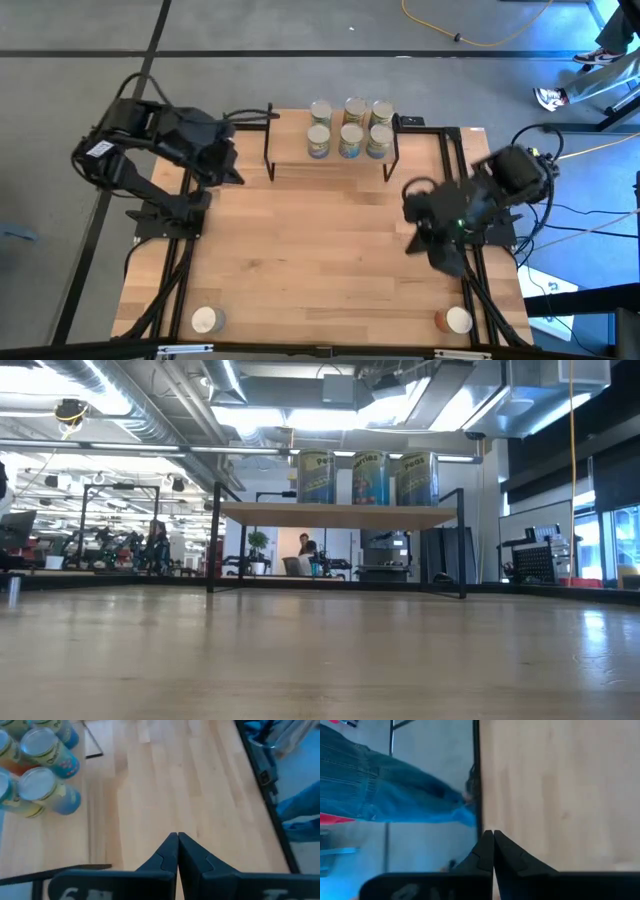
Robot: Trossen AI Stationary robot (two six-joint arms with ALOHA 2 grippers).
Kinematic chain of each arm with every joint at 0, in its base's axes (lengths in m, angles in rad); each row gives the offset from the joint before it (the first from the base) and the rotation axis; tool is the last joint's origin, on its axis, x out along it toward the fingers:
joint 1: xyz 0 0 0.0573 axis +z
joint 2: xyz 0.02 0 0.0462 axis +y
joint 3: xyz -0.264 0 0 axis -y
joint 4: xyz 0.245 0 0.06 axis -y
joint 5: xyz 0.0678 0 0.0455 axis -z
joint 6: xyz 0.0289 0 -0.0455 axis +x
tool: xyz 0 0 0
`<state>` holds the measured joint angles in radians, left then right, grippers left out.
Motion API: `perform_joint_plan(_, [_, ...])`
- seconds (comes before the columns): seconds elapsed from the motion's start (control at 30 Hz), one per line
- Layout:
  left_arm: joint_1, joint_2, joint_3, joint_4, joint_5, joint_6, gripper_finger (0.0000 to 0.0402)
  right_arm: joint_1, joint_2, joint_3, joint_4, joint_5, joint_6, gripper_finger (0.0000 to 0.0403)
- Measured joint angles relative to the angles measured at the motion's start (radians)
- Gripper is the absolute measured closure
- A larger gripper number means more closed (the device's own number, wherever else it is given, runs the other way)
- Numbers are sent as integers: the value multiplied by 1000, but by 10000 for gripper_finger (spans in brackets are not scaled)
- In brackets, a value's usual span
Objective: Pick and place cans onto a shelf
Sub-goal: Put the canned pineapple on the shelf
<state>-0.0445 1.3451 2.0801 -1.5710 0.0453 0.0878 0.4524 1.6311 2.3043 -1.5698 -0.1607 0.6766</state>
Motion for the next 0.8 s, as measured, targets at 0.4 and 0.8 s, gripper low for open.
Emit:
perform_joint_plan(0.4, [-153,-105,-167,0,43,-166,401,235,1,-259,-1,-90,393,398])
perform_joint_plan(0.8, [-198,-99,-196,26,13,-293,401,274,2,-652,-2,-225,288,331])
